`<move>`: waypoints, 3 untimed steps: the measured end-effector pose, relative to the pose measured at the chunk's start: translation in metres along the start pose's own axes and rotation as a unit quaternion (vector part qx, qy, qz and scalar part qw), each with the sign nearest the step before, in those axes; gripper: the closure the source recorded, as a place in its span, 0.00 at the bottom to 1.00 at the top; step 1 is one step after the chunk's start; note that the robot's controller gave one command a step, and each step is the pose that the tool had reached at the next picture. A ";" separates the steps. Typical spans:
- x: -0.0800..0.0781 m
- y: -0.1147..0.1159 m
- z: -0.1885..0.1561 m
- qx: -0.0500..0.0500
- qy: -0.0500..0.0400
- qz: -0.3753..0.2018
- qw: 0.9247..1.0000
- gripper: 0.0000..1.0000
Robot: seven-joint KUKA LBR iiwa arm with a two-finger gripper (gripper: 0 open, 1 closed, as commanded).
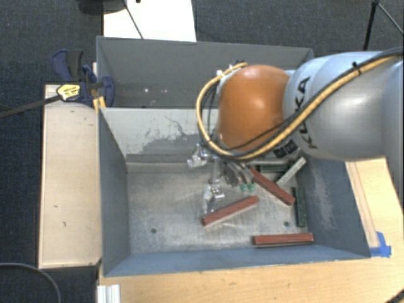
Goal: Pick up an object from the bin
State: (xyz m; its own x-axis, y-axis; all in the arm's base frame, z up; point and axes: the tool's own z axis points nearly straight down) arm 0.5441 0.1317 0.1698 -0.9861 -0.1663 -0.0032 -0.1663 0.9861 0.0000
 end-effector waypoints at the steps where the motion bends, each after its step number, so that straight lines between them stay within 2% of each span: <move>1: 0.018 -0.009 0.053 0.000 -0.001 -0.015 1.000 0.00; 2: 0.021 -0.056 0.086 0.000 0.002 -0.061 0.998 1.00; 3: 0.021 -0.056 0.086 -0.001 0.002 -0.060 0.998 1.00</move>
Offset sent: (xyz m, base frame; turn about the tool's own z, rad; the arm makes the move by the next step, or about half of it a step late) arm -0.0118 -0.0590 -0.0862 -0.1273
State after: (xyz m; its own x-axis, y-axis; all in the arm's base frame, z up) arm 0.5325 0.0728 0.0837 -0.9592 -0.2829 0.0004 -0.2829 0.9592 0.0009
